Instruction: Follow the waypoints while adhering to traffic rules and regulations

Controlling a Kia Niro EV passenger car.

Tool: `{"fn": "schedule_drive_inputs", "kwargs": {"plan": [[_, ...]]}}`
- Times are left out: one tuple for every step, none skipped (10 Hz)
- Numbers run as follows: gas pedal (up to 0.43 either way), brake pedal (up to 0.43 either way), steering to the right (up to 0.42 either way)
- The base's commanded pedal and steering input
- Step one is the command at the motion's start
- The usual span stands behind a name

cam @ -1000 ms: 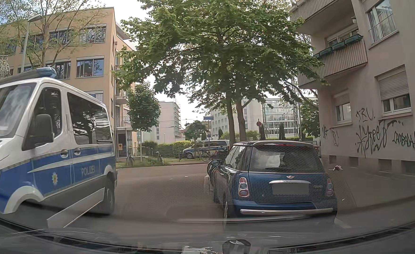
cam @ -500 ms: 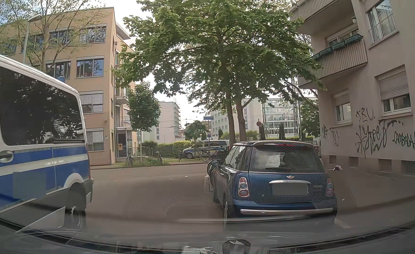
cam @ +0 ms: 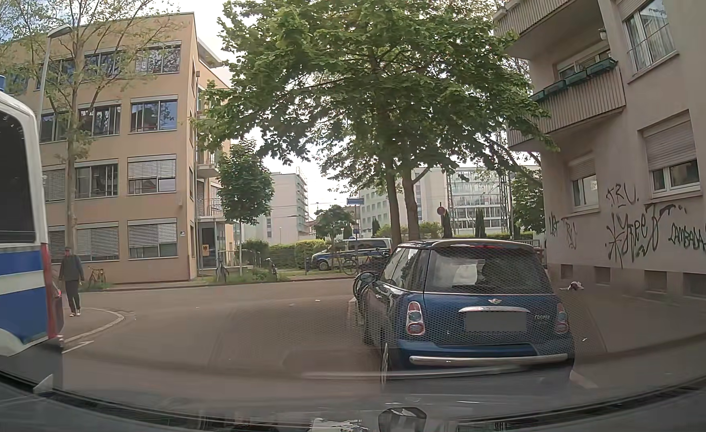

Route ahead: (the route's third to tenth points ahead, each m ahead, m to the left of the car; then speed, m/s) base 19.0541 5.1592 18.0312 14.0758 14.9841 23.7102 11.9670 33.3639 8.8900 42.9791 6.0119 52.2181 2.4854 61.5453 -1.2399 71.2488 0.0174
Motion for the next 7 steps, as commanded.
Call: {"fn": "schedule_drive_inputs", "kwargs": {"plan": [[0.047, 0.000, -0.910], [0.118, 0.000, -0.919], [0.138, 0.000, -0.932], [0.169, 0.000, -0.949], [0.169, 0.000, -0.961], [0.169, 0.000, -0.966], [0.169, 0.000, -0.966]]}}
